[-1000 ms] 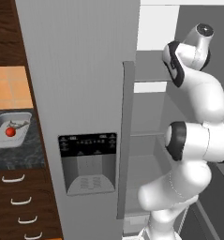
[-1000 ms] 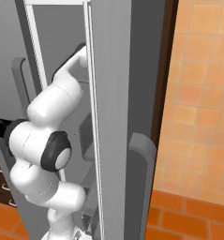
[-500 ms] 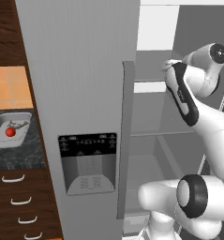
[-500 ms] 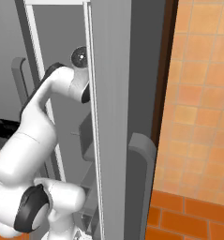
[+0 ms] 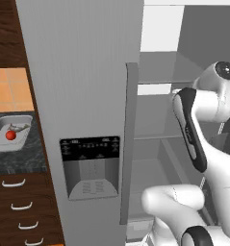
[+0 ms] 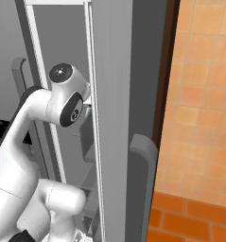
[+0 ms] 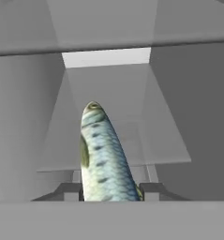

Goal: Place one tomato and one fish in each tupperware on the nearby counter, to pack two identical lunches.

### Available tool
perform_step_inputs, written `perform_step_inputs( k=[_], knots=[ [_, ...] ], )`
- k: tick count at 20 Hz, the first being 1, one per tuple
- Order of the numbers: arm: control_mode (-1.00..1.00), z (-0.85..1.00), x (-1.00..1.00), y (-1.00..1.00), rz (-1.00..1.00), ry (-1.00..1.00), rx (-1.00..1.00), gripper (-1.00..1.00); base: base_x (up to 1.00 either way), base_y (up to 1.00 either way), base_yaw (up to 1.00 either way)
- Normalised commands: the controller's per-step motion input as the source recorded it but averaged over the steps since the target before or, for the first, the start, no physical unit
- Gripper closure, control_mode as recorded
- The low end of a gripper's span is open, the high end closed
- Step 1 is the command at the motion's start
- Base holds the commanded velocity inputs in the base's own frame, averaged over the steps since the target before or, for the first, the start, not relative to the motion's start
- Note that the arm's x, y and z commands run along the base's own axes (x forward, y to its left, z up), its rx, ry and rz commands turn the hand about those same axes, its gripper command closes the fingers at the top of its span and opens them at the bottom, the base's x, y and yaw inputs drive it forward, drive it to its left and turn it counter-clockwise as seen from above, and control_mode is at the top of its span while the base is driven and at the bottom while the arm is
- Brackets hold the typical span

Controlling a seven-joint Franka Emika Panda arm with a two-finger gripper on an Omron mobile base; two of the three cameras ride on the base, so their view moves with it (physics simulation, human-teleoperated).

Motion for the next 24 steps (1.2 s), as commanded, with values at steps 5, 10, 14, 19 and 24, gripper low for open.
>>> perform_step_inputs(
  k=[5,10,14,19,24],
  knots=[
    [1.0,-0.58,-0.52,0.07,0.02,0.24,-0.01,1.0,-0.2,0.07,0.03],
    [1.0,0.0,0.0,0.0,0.0,0.0,0.0,1.0,-1.0,0.95,0.18],
    [1.0,0.0,0.0,0.0,0.0,0.0,0.0,1.0,-0.87,1.0,0.24],
    [1.0,0.0,0.0,0.0,0.0,0.0,0.0,1.0,-0.47,1.0,0.29],
    [1.0,0.0,0.0,0.0,0.0,0.0,0.0,1.0,0.03,1.0,0.17]
  ],
)
